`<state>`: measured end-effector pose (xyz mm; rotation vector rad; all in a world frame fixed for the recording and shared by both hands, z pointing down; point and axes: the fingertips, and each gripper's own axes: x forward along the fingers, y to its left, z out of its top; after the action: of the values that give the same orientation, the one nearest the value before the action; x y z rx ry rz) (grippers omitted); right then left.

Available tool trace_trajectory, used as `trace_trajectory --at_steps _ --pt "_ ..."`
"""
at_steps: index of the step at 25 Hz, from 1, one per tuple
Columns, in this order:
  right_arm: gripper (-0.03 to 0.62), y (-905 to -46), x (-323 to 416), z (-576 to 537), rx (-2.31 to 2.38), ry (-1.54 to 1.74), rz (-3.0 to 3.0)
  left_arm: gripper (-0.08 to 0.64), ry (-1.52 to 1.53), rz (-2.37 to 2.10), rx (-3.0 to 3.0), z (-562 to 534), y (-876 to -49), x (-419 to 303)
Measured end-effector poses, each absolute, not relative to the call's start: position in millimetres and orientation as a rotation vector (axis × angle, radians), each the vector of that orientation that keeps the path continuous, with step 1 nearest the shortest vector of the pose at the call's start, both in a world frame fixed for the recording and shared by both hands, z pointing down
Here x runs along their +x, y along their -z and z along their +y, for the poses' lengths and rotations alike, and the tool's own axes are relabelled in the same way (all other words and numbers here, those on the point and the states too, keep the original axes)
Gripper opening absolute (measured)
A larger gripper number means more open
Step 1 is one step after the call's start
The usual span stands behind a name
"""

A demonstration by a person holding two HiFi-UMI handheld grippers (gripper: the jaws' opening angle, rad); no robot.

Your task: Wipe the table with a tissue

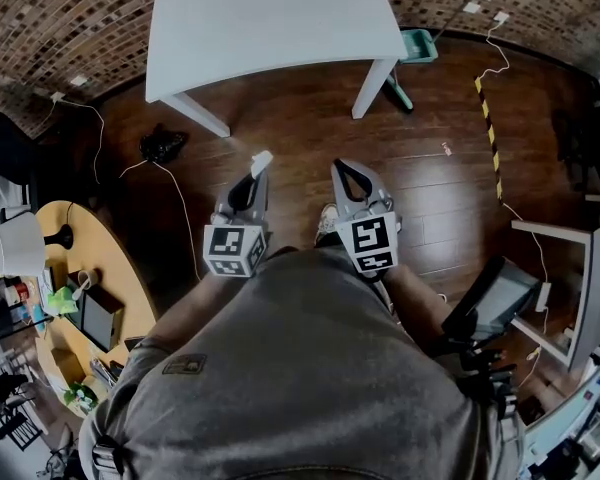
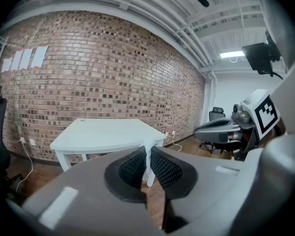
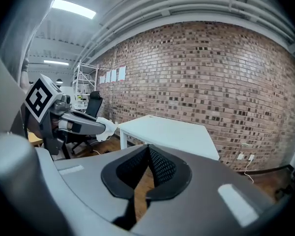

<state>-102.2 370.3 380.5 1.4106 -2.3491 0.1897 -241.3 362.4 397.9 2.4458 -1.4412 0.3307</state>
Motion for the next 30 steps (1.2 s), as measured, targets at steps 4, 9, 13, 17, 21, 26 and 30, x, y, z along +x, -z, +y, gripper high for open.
trace_trajectory --at_steps 4,9,13,17,21,26,30 --pt "0.014 -384 -84 352 1.397 -0.194 -2.37 0.025 -0.349 -1.458 2.448 343 -398 -221" --pt "0.014 -385 -69 333 1.389 -0.186 -2.39 0.025 -0.357 -1.467 2.445 329 -398 -202" --pt "0.014 -387 -56 317 1.392 -0.211 -2.392 0.025 -0.363 -1.475 2.427 312 -402 -190" --pt "0.014 -388 -51 299 1.396 -0.221 -2.378 0.025 -0.362 -1.475 2.414 290 -403 -188" --pt "0.014 -390 -48 274 1.41 -0.215 -2.357 0.025 -0.361 -1.474 2.402 262 -410 -190" --pt "0.014 -391 -43 229 1.436 -0.215 -2.322 0.025 -0.347 -1.455 2.41 211 -412 -191" --pt "0.014 -390 -44 191 1.452 -0.211 -2.294 0.025 -0.361 -1.433 2.41 169 -415 -195"
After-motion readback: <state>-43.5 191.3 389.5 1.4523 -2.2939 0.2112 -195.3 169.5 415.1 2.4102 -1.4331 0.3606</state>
